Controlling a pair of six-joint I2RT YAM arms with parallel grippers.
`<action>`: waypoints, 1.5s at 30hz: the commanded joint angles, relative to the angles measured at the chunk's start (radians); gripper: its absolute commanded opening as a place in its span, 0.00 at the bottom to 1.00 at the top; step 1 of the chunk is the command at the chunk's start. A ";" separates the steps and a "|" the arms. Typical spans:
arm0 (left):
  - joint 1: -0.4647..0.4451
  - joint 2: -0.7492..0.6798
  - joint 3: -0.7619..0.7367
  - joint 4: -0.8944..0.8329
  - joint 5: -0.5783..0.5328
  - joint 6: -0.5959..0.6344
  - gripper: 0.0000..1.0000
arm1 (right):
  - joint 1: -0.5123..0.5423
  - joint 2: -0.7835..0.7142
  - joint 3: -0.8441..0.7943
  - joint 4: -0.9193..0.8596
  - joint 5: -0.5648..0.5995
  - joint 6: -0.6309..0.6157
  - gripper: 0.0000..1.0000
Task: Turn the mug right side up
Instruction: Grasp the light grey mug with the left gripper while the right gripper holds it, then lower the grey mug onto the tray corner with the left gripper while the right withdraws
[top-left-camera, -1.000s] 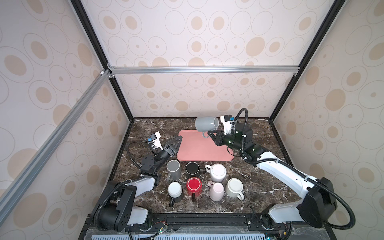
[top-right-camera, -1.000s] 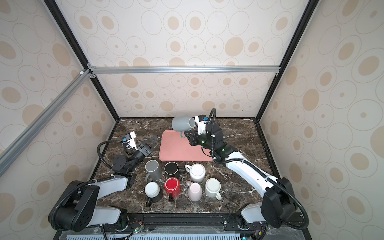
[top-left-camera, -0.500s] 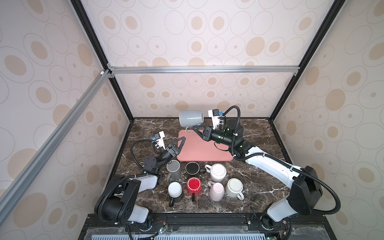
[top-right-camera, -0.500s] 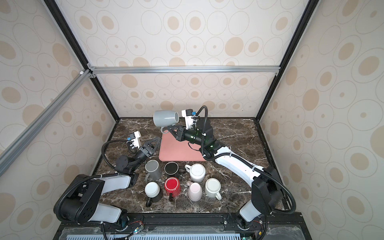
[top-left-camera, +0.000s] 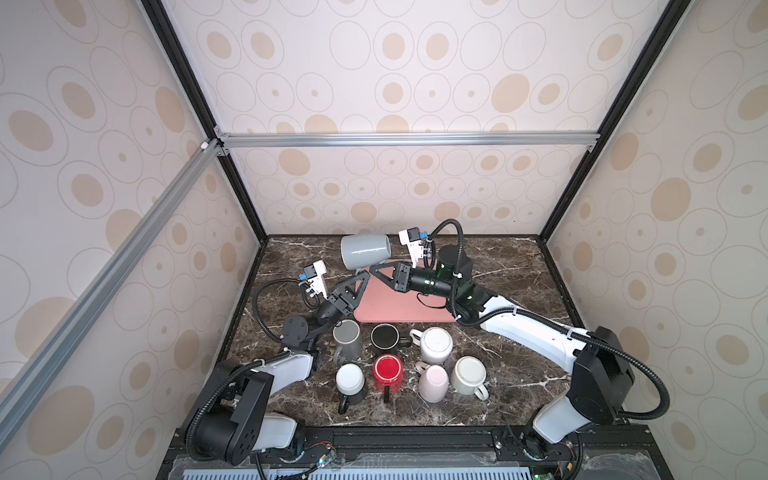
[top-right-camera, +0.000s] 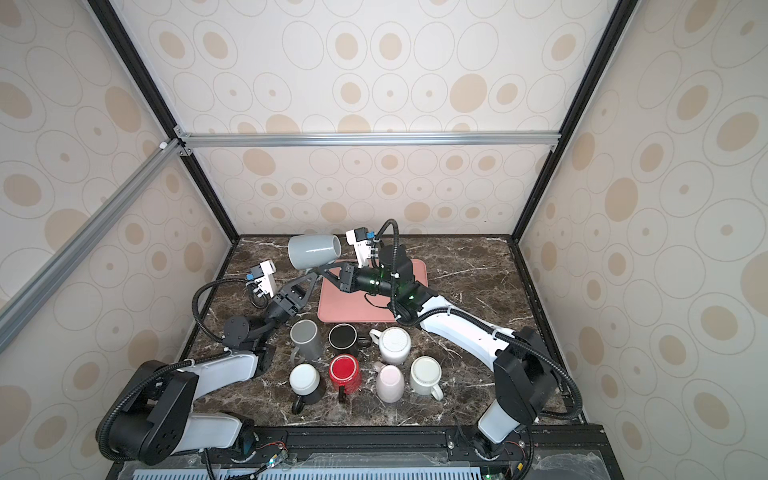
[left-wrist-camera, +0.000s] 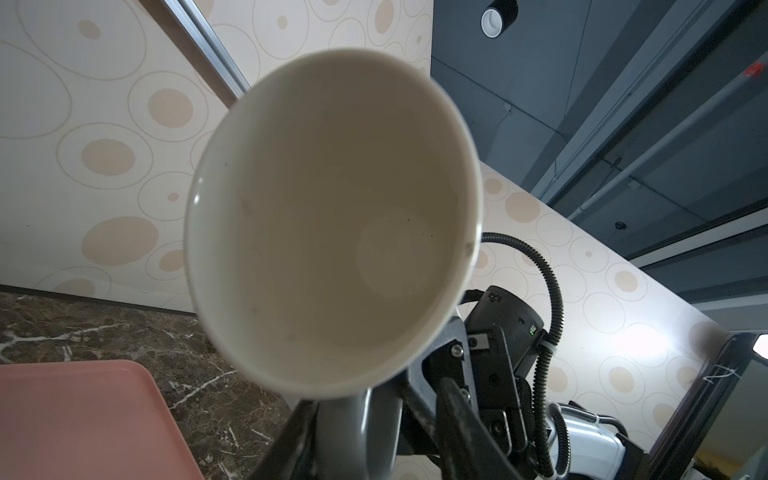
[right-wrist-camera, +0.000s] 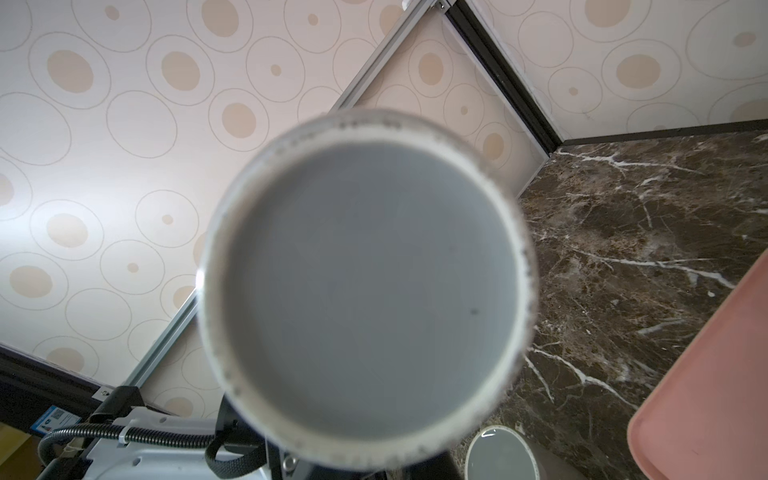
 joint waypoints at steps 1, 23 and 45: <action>-0.005 -0.042 0.031 0.200 0.012 0.024 0.32 | 0.006 -0.015 0.017 0.119 -0.019 0.016 0.00; -0.004 -0.182 0.268 -0.798 -0.133 0.438 0.00 | -0.075 -0.221 -0.191 -0.147 0.178 -0.133 0.45; -0.004 0.552 1.113 -1.752 -0.603 1.045 0.00 | -0.163 -0.328 -0.340 -0.369 0.271 -0.178 0.46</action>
